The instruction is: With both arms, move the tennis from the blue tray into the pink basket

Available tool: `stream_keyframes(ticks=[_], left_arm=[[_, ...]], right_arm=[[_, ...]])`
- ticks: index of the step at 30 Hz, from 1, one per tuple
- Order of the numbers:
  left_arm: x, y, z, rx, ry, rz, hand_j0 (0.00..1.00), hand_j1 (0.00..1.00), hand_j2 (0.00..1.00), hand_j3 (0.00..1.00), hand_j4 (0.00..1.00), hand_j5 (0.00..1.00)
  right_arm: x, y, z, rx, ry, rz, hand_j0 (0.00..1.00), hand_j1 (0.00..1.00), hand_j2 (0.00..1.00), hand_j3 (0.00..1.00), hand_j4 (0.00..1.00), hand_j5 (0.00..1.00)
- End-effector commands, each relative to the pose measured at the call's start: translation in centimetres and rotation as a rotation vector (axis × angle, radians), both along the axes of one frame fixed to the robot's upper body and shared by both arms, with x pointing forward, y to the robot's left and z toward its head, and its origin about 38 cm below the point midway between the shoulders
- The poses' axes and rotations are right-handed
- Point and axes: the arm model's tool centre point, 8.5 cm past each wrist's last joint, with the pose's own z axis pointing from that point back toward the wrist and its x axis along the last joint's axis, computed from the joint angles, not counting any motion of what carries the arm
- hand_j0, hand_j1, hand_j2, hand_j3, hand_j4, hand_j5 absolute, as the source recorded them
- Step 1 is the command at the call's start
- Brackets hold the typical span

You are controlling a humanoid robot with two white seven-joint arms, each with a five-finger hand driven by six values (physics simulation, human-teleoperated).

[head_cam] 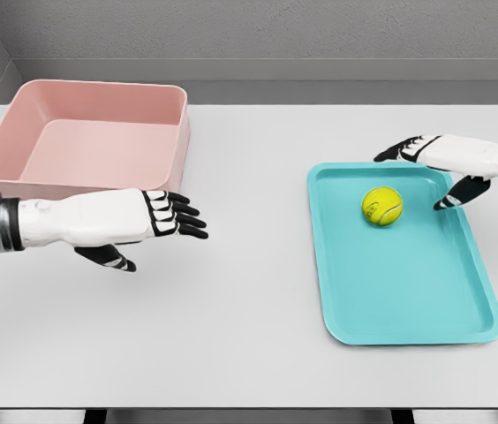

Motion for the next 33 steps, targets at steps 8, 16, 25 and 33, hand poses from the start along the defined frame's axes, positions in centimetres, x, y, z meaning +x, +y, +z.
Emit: stream_keyframes(ticks=[8,16,25,33], left_arm=[[0.0,-0.1,-0.1,0.011,-0.007,-0.004,1.0,1.0,1.0,1.0,1.0,1.0],[0.0,-0.1,-0.2,0.011,-0.006,-0.004,1.0,1.0,1.0,1.0,1.0,1.0],[-0.1,0.2,-0.2,0.016,-0.005,0.002,1.0,1.0,1.0,1.0,1.0,1.0],[-0.1,0.3,-0.3,0.018,-0.002,0.005,1.0,1.0,1.0,1.0,1.0,1.0]], right_arm=[[0.2,2.3,-1.4,0.016,0.03,0.045,1.0,1.0,1.0,1.0,1.0,1.0],[-0.1,3.4,-2.7,-0.011,0.066,0.078,1.0,1.0,1.0,1.0,1.0,1.0],[0.0,3.9,-3.4,-0.012,0.081,0.085,1.0,1.0,1.0,1.0,1.0,1.0],[0.5,3.7,-4.3,-0.01,0.099,0.065,0.99,0.99,0.99,0.99,0.99,0.99]])
